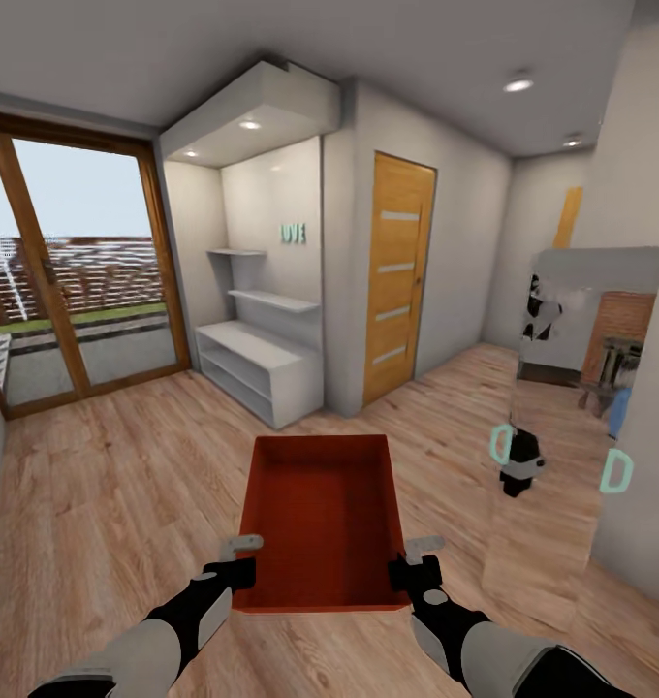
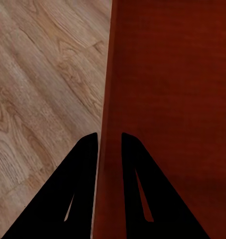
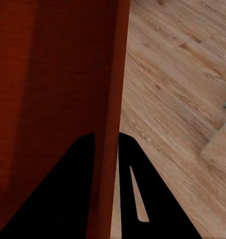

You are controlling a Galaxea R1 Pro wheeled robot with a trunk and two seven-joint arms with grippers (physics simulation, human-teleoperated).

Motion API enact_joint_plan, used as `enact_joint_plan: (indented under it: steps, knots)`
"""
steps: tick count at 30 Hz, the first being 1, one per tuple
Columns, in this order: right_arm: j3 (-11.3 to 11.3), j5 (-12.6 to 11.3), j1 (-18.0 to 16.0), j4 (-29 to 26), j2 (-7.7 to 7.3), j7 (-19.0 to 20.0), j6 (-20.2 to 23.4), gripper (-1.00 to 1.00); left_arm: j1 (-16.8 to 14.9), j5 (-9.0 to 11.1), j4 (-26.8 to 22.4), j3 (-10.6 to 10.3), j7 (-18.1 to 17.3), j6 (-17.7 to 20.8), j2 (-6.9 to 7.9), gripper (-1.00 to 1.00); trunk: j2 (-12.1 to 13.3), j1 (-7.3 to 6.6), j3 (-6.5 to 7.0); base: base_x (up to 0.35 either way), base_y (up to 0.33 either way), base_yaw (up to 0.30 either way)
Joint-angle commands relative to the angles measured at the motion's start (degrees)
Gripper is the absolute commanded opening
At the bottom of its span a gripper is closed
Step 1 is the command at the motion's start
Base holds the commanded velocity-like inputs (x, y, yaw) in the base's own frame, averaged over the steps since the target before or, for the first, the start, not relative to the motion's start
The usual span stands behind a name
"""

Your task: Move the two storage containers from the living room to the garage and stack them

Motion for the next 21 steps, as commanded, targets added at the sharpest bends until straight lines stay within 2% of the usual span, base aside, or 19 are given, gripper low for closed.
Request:
enact_joint_plan:
  steps: [1,21]
  knots:
    - [-2.2,0.4,0.0,0.0,0.05,0.3,0.2,-1.0,0.0,-0.2,-0.3,0.0,0.5,-3.1,-0.01,-1.0,-0.1,0.04,-0.08,0.321,0.125,0.0]
    - [-2.2,0.4,0.0,0.0,0.06,0.3,0.2,-1.0,0.0,-0.2,-0.3,0.0,0.5,-3.1,-0.01,-1.0,-0.1,0.04,-0.08,0.322,0.125,0.0]
